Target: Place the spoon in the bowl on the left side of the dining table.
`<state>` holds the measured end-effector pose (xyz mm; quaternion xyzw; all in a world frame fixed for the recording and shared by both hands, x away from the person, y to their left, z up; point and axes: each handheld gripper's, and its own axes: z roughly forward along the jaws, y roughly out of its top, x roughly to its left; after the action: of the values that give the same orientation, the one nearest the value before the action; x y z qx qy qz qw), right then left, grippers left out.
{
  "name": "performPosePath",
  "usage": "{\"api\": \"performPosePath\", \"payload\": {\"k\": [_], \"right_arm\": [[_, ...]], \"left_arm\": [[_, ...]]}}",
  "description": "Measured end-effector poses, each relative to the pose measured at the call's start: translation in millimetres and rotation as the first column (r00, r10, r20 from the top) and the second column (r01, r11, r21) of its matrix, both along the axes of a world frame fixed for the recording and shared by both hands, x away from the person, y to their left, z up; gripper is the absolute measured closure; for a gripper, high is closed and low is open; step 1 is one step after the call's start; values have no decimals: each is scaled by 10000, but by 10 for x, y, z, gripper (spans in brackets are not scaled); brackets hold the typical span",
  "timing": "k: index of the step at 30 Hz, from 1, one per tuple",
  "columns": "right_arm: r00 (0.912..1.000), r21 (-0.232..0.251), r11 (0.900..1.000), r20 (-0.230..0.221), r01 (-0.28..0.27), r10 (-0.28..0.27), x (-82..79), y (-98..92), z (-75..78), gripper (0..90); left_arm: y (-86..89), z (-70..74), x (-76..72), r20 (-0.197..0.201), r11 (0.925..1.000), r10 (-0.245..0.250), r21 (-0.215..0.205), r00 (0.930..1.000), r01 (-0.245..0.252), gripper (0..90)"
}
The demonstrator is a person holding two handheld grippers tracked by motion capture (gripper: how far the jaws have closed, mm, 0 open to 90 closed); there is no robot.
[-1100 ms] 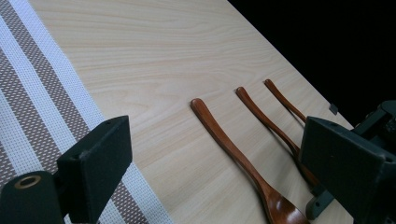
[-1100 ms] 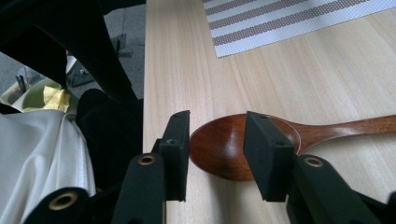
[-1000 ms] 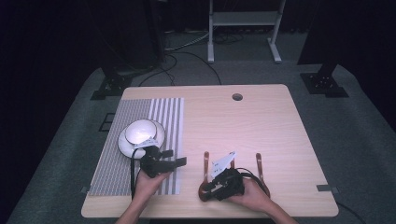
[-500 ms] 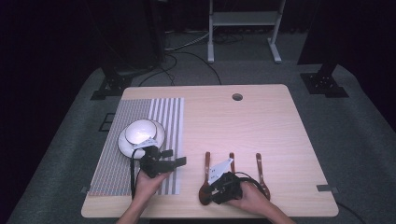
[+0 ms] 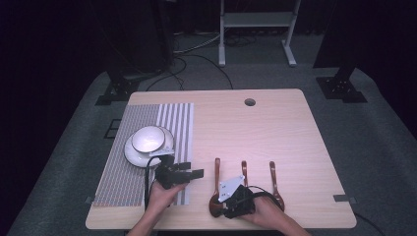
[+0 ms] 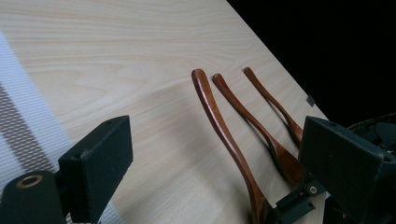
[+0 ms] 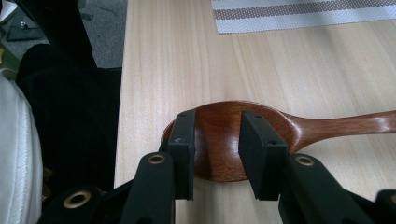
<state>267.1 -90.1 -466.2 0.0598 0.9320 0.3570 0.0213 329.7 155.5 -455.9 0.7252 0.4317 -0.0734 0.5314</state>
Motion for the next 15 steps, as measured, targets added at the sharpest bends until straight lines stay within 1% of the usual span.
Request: {"api": "performPosePath", "payload": {"k": [3,4,5,7,9,12,13,15], "right_arm": [[9999,-7,10000,117,-31,31,-12,-1,0,656],[9999,-6,10000,154,-34,34,-16,-3,-1,656],[9999,-4,10000,160,-37,37,-17,-3,-1,656],[9999,7,10000,166,-48,48,-19,-3,-2,656],[9999,5,10000,155,-66,66,-16,-5,-2,655],[9998,-4,10000,157,-85,85,-13,-3,-1,656],[9998,-14,9999,161,-102,103,-11,-3,0,656],[9998,-7,9999,138,-135,135,-6,-2,0,656]], "left_arm": [[-85,-18,20,-359,9999,-104,-101,9993,101,90],[-101,-22,26,-417,9998,-179,-116,9990,174,99],[-121,-24,36,-464,9996,-237,-152,9986,230,128],[-161,-24,65,-633,9996,-189,-238,9978,174,128],[-193,-30,103,-748,9990,-259,-383,9969,231,139],[-236,-40,154,-914,9993,-285,-268,9954,262,152],[-246,-50,176,-968,9990,-342,-335,9947,311,186],[-286,-85,236,-1318,9982,-380,-518,9906,314,201]]}}
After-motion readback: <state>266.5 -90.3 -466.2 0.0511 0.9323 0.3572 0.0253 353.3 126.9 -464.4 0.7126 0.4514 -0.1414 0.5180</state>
